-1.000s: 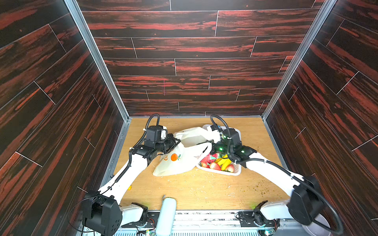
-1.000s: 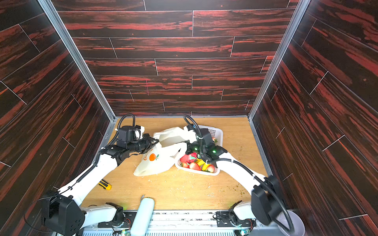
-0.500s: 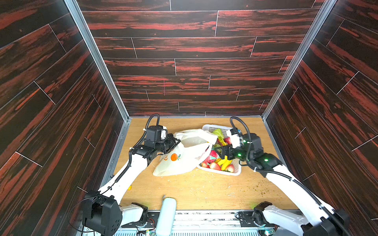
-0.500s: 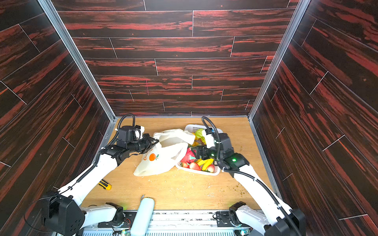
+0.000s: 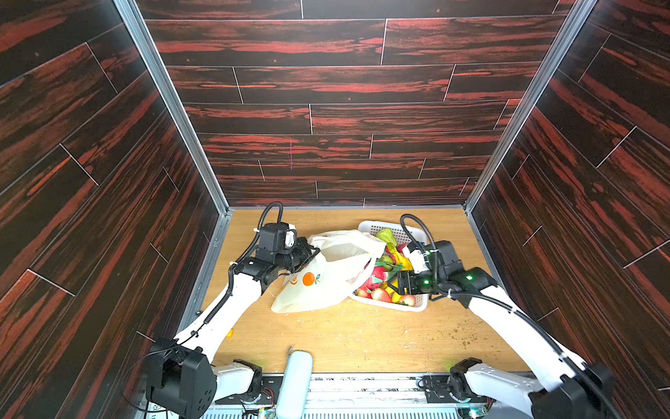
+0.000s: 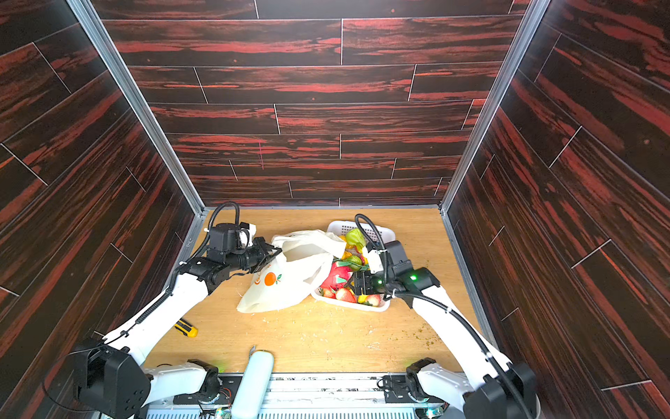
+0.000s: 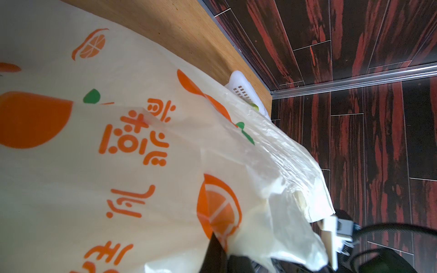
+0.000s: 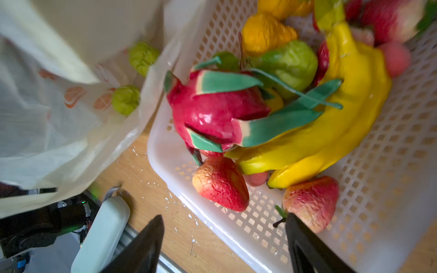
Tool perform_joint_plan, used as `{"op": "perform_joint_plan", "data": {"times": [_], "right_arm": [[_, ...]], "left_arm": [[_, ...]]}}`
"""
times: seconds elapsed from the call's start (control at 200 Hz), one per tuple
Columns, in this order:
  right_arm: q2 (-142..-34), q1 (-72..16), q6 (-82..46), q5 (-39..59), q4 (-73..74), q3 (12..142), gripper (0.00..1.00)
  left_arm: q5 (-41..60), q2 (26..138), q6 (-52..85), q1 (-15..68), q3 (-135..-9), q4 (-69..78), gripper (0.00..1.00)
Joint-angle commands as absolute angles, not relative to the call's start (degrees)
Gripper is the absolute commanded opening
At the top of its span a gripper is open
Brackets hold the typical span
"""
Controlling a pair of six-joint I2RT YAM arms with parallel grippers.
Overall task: Place the fake fruits into the plastic bag and tie a complex knot
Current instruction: 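Return the right gripper to the basket and grasp a red apple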
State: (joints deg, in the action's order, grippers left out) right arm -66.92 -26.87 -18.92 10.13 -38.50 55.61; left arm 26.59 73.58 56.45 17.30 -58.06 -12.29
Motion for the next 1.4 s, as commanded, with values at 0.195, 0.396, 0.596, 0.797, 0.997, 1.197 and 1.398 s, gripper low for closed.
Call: {"op": "perform_joint_plan", "data": {"times": [0.195,0.396,0.596,0.797,0.997,1.197,1.398], "right_arm": [[-76.11,-31.96,-24.79,11.08,-34.29,54.75,0.78],[-79.97,-32.65,-25.53,11.38,-31.98,54.72,0.75],[-82.96,-33.41,-25.26,11.01,-32.25,54.06,0.75],[-85.43,-33.83,-25.13,10.47,-31.13,53.04,0.72],[-86.31,-33.83,-24.52,8.56,-30.61,52.34,0.63],[-84.80,-33.70,-24.87,8.33,-28.77,52.42,0.46],[-80.96,-32.36,-24.94,8.28,-28.66,52.30,0.36]], "left_arm": [[26.76,73.04,56.93,17.05,-58.16,-11.18,0.00],[26.89,72.95,57.02,17.09,-57.92,-10.99,0.00],[26.99,73.03,57.13,17.05,-57.70,-10.57,0.00],[27.17,73.13,57.23,17.05,-57.67,-10.55,0.00],[27.07,72.94,56.95,17.05,-57.68,-10.72,0.00],[27.16,72.87,56.87,17.01,-57.92,-11.14,0.00],[26.97,72.64,56.48,17.05,-58.02,-11.58,0.00]]}}
